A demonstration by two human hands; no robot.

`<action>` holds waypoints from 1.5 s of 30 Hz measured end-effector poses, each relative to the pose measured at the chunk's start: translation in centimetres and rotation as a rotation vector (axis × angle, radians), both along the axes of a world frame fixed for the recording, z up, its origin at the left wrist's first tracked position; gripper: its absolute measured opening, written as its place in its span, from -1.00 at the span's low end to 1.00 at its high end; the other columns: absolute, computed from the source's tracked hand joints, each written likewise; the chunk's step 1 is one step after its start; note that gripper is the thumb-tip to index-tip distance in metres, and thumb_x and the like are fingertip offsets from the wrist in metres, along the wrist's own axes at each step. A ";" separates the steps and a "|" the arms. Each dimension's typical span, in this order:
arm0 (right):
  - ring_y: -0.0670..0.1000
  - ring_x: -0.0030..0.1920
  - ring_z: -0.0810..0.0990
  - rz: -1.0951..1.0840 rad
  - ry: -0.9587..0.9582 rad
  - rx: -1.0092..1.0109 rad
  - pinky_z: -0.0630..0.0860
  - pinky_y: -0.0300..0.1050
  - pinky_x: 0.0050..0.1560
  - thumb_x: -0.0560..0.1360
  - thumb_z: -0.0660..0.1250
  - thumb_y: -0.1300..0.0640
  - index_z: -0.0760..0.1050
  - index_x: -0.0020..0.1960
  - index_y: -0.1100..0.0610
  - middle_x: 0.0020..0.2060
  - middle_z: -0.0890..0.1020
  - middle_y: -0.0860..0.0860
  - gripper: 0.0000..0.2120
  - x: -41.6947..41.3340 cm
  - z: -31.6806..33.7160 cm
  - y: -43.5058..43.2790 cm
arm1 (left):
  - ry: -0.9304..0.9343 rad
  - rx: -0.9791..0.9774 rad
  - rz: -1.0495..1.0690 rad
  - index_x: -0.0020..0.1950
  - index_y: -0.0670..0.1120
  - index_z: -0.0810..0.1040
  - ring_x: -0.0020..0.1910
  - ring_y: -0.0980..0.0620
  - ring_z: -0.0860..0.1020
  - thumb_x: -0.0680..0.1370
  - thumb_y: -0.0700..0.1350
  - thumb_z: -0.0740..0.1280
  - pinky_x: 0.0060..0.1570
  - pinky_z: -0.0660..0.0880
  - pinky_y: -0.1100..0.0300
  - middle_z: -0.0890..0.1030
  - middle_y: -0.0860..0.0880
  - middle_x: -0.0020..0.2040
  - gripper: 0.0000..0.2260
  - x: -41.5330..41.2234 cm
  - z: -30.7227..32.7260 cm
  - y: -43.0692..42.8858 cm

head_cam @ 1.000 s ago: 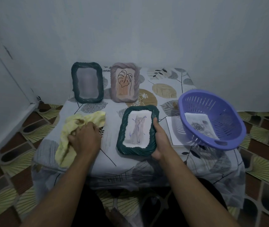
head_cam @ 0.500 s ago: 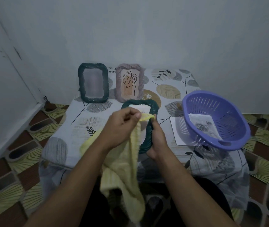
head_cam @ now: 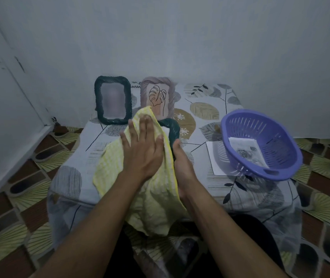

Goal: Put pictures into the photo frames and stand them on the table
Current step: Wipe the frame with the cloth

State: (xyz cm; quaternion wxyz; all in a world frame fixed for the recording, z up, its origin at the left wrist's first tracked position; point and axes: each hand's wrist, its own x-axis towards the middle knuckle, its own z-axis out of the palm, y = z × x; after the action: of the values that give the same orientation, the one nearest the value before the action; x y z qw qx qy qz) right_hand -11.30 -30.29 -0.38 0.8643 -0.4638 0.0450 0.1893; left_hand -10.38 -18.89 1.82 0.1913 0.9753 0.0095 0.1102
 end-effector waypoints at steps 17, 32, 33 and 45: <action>0.11 0.17 0.66 -0.049 -0.048 0.032 0.61 0.01 0.08 0.66 0.08 -0.19 0.52 0.36 0.11 0.18 0.66 0.12 -0.50 0.0 3.0 -2.8 | -0.114 0.040 0.009 0.58 0.11 -0.33 0.54 -0.16 -0.38 0.65 0.19 -0.25 0.44 -0.35 -0.32 -0.33 0.00 0.60 -0.47 1.7 2.5 -1.4; 0.19 0.37 0.51 -0.009 -0.110 0.176 0.41 0.18 0.38 0.68 -0.05 -0.19 0.41 0.46 0.15 0.35 0.54 0.18 -0.43 -0.1 5.7 -4.9 | -0.114 0.195 -0.187 0.52 0.18 -0.45 0.54 -0.09 -0.41 0.60 0.30 -0.30 0.44 -0.37 -0.32 -0.42 0.15 0.55 -0.44 -0.5 1.6 -0.7; 0.19 0.34 0.53 0.004 -0.104 0.161 0.47 0.17 0.33 0.69 -0.04 -0.18 0.43 0.45 0.14 0.33 0.56 0.18 -0.45 -0.6 5.8 -4.6 | -0.131 0.173 -0.109 0.53 0.19 -0.43 0.54 -0.13 -0.40 0.61 0.28 -0.30 0.42 -0.39 -0.33 -0.42 0.13 0.55 -0.46 0.0 2.2 -0.6; 0.05 0.34 0.52 -0.102 -0.155 -0.014 0.42 0.00 0.38 0.48 0.28 -0.24 0.48 0.38 0.17 0.20 0.63 0.10 -0.37 0.7 6.0 -4.3 | -0.159 0.082 -0.468 0.55 -0.04 -0.35 0.56 0.07 -0.33 0.62 0.14 -0.27 0.55 -0.20 -0.04 -0.29 -0.02 0.60 -0.44 -2.9 2.7 -4.4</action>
State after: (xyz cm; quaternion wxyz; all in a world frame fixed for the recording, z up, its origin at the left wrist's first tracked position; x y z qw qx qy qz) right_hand -10.60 -34.55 5.63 0.8705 -0.4802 0.0029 0.1081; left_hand -13.24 -23.29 4.56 0.1720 0.9462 -0.2360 0.1395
